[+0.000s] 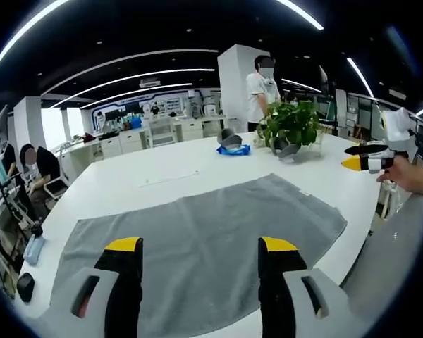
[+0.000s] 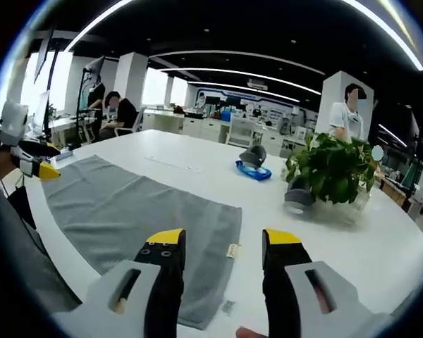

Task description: Fold the towel on the table until its edges align and the towel forms a compact rectangular stack.

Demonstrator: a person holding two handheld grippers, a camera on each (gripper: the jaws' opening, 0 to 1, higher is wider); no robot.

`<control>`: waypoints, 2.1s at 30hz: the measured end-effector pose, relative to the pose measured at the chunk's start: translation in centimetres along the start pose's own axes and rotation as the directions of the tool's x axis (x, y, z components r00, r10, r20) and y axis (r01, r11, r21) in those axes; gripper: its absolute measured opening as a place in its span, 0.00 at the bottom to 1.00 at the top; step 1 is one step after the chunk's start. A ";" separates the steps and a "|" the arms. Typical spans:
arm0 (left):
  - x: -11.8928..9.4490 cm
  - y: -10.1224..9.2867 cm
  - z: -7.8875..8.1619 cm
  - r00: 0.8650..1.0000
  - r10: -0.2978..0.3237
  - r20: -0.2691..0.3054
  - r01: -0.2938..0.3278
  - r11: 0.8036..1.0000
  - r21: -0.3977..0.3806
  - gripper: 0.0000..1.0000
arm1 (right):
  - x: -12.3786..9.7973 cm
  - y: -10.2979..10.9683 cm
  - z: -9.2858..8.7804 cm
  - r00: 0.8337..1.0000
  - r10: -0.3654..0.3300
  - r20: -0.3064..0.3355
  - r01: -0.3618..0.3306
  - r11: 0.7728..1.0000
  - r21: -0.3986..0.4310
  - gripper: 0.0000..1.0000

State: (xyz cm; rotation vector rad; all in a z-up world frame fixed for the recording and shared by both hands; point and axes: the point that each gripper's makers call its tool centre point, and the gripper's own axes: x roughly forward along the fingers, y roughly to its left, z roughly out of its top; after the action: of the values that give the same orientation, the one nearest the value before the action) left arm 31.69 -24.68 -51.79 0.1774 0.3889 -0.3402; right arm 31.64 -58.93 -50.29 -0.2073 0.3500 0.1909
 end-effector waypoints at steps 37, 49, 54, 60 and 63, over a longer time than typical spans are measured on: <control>0.4 -1.2 -1.9 0.992 -0.072 -0.101 0.071 0.997 -0.020 0.58 | 1.9 1.4 -11.9 0.860 0.153 -0.487 0.094 0.890 0.446 0.14; 0.5 -1.8 -2.3 0.987 -0.096 -0.127 0.095 0.995 -0.012 0.52 | 1.5 1.6 -14.6 0.797 0.170 -0.580 0.122 0.894 0.431 0.14; 0.6 -2.6 -2.4 0.982 -0.134 -0.132 0.132 0.991 -0.027 0.51 | 1.6 2.1 -15.4 0.770 0.175 -0.614 0.104 0.915 0.391 0.13; 0.5 -4.1 -1.5 0.976 -0.182 -0.117 0.178 0.983 -0.048 0.51 | 1.7 2.6 -16.0 0.751 0.174 -0.637 0.078 0.934 0.347 0.09; 0.7 -5.3 -1.0 0.969 -0.216 -0.125 0.213 0.976 -0.030 0.50 | 1.6 2.4 -16.2 0.743 0.173 -0.646 0.088 0.932 0.350 0.08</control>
State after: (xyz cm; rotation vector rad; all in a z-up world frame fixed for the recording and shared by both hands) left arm 30.06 -29.55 -53.55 0.1412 0.5388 -0.5406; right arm 27.46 -60.18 -66.16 0.1134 1.1112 0.0864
